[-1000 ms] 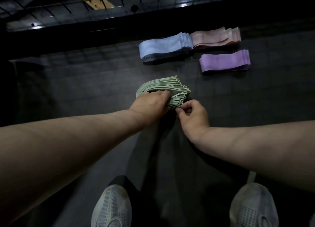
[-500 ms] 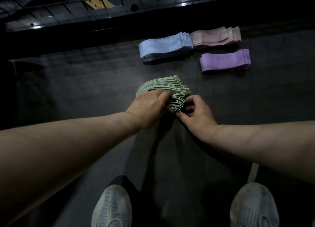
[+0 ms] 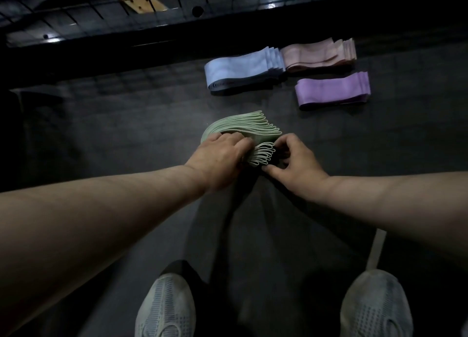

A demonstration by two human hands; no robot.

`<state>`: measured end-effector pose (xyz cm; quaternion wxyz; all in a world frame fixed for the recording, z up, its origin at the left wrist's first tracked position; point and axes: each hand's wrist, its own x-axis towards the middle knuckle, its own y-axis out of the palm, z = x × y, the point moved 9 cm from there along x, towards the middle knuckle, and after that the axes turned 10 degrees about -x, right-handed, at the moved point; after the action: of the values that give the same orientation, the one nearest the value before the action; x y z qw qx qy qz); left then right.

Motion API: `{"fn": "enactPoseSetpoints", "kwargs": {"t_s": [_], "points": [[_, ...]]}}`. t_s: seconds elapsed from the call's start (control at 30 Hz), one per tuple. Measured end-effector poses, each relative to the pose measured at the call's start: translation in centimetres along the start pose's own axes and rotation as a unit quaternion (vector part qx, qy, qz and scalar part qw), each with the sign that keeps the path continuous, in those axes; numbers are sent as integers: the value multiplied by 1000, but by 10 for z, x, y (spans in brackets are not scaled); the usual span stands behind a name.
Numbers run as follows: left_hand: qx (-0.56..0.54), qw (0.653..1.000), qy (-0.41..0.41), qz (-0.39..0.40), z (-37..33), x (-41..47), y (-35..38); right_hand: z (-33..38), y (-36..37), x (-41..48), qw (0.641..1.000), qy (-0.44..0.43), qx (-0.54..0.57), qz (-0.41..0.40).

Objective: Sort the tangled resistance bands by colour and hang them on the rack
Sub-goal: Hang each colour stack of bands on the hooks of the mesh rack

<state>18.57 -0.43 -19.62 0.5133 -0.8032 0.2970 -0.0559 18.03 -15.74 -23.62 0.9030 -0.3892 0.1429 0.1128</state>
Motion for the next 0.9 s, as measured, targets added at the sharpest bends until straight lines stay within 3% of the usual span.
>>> {"fn": "enactPoseSetpoints", "kwargs": {"t_s": [0.3, 0.53, 0.9], "points": [[17, 998, 14, -54, -1, -2, -7, 10, 6, -2, 996, -54, -50, 58], [54, 992, 70, -93, -11, -6, -9, 8, -1, 3, 998, -30, -52, 20], [25, 994, 61, -87, -10, -5, 4, 8, 0, 5, 999, -11, -39, 23]]}}
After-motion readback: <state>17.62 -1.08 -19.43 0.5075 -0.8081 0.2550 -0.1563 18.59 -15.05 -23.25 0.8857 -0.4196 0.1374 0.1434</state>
